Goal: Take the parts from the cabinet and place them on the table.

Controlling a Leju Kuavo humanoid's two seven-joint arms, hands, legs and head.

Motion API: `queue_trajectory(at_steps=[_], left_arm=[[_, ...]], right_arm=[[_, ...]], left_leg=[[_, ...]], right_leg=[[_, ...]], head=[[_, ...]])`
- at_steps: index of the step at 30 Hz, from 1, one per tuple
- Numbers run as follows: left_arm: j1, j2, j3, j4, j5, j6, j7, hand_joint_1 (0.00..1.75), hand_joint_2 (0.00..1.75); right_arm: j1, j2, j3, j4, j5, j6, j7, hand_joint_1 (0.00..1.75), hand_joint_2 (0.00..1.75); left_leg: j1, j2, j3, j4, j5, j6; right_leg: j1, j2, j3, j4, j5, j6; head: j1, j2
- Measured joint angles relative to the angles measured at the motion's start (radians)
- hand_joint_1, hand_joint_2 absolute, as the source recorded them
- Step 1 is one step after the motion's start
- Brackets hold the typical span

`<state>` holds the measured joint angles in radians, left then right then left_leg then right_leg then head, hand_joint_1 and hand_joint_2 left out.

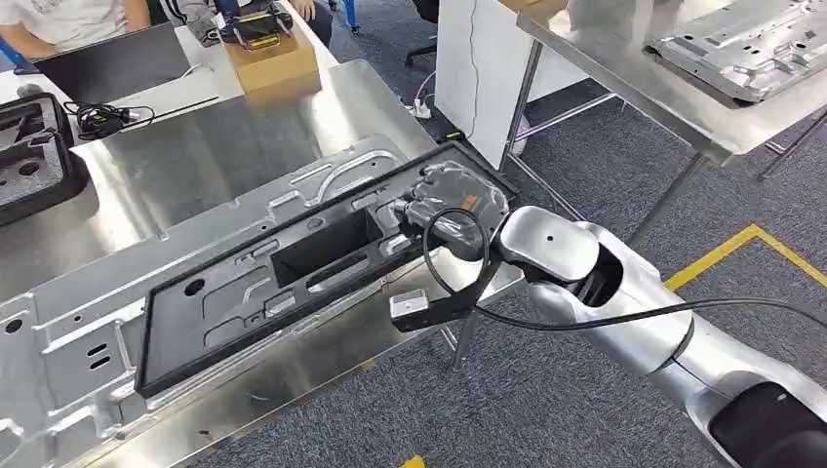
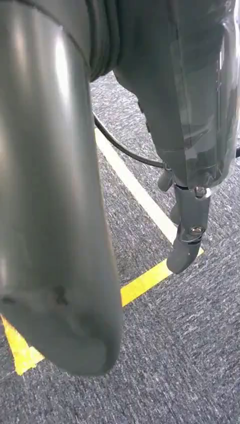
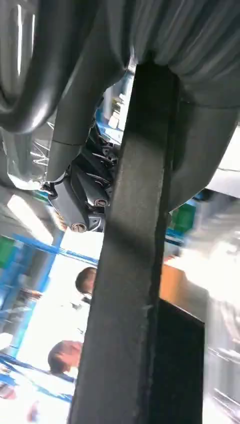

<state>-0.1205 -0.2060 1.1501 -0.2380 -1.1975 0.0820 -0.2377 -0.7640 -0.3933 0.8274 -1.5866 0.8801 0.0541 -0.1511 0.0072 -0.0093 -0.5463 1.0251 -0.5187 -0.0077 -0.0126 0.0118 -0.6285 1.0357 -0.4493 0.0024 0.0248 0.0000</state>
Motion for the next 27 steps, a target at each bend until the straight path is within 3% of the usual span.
queue_trajectory(at_steps=[9,27], left_arm=[[-0.001,-0.003,-0.002,0.000,-0.002,0.000,0.001,0.00,0.00],[-0.001,-0.009,-0.001,0.000,0.004,-0.005,0.002,0.00,0.00]], right_arm=[[0.018,0.027,-0.100,-0.013,0.029,-0.006,-0.001,1.75,1.75],[0.033,0.021,-0.323,-0.003,-0.090,0.042,-0.042,1.75,1.75]], left_leg=[[0.000,0.000,0.000,0.000,0.000,0.000],[0.000,0.000,0.000,0.000,0.000,0.000]], right_leg=[[0.000,0.000,0.000,0.000,0.000,0.000],[0.000,0.000,0.000,0.000,0.000,0.000]], head=[[0.000,0.000],[0.000,0.000]])
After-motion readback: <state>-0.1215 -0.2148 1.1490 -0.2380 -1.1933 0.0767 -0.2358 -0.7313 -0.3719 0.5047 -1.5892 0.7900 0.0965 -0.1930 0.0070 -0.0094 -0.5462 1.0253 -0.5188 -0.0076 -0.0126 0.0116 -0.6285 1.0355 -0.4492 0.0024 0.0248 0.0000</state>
